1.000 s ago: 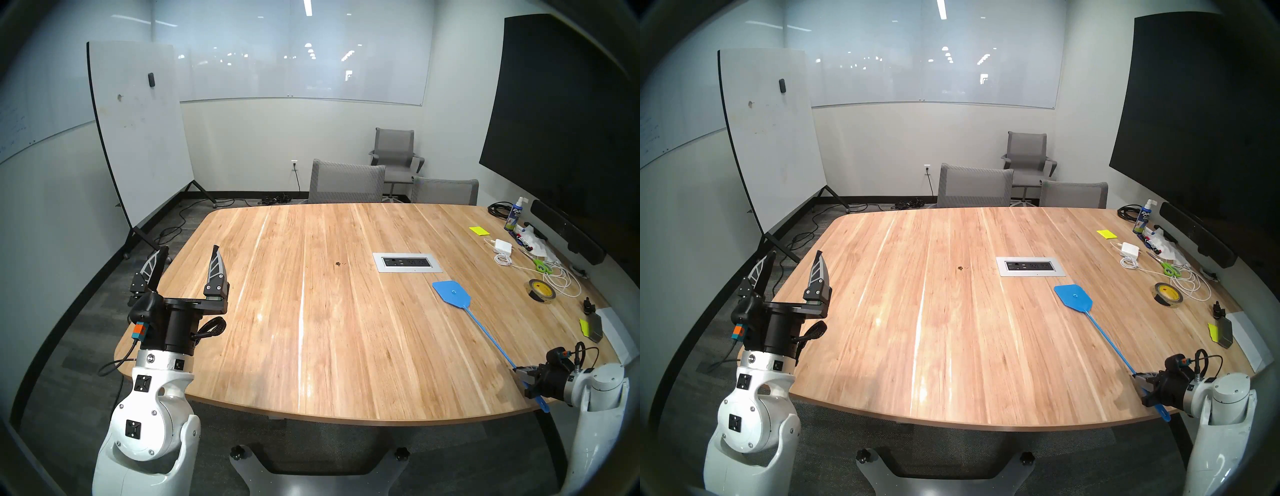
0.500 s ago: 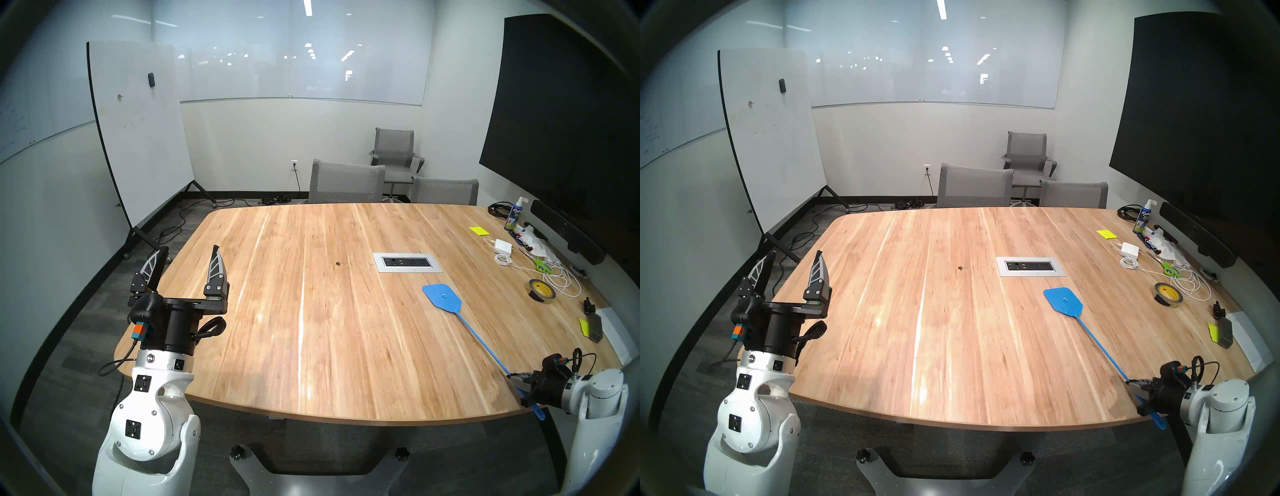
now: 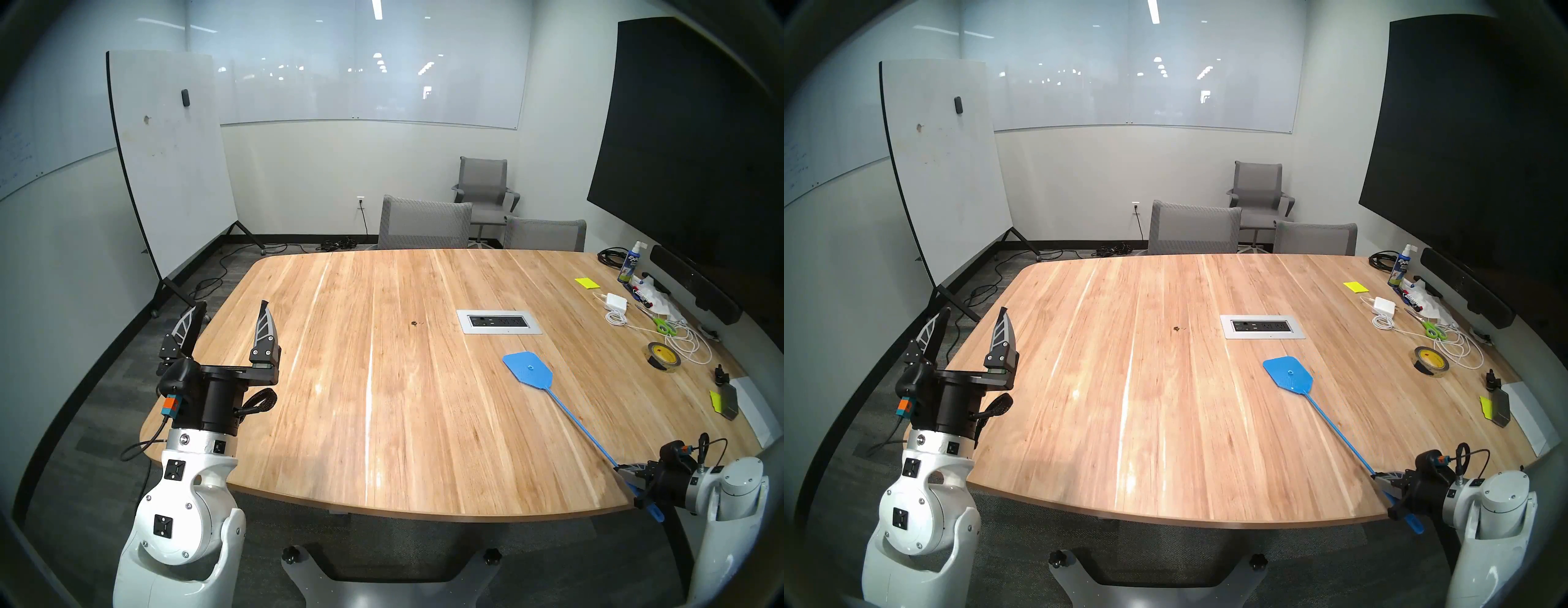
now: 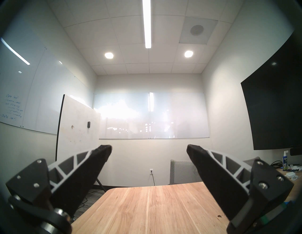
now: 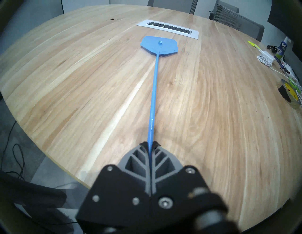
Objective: Swat a bug on table
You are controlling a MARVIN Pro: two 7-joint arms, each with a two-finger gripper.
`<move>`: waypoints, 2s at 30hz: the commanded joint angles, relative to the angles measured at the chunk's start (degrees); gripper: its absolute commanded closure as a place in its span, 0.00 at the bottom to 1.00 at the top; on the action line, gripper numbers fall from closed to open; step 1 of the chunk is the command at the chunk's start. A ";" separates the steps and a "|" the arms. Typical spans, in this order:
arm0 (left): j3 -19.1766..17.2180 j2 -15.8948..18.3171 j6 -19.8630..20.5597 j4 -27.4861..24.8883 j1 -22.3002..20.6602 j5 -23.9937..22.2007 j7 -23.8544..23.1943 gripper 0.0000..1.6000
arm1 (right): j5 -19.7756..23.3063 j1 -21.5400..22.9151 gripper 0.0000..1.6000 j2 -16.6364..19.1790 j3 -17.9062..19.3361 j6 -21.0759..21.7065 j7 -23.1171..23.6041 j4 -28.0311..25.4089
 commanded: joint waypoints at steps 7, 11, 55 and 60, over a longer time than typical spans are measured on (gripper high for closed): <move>0.08 0.01 -0.07 -1.22 0.13 0.02 -0.05 0.00 | -0.04 -1.50 0.90 -0.88 1.16 -0.02 0.61 -2.24; 0.08 0.01 -0.07 -1.22 0.13 0.02 -0.05 0.00 | -0.20 -2.24 0.92 -1.56 1.74 0.12 0.71 -2.81; 0.08 0.01 -0.08 -1.22 0.13 0.02 -0.05 0.00 | -1.11 -5.99 0.85 -7.64 3.15 2.43 0.51 -8.24; 0.08 0.01 -0.07 -1.22 0.13 0.02 -0.05 0.00 | -1.17 -5.66 0.84 -7.79 2.97 2.00 0.18 -7.69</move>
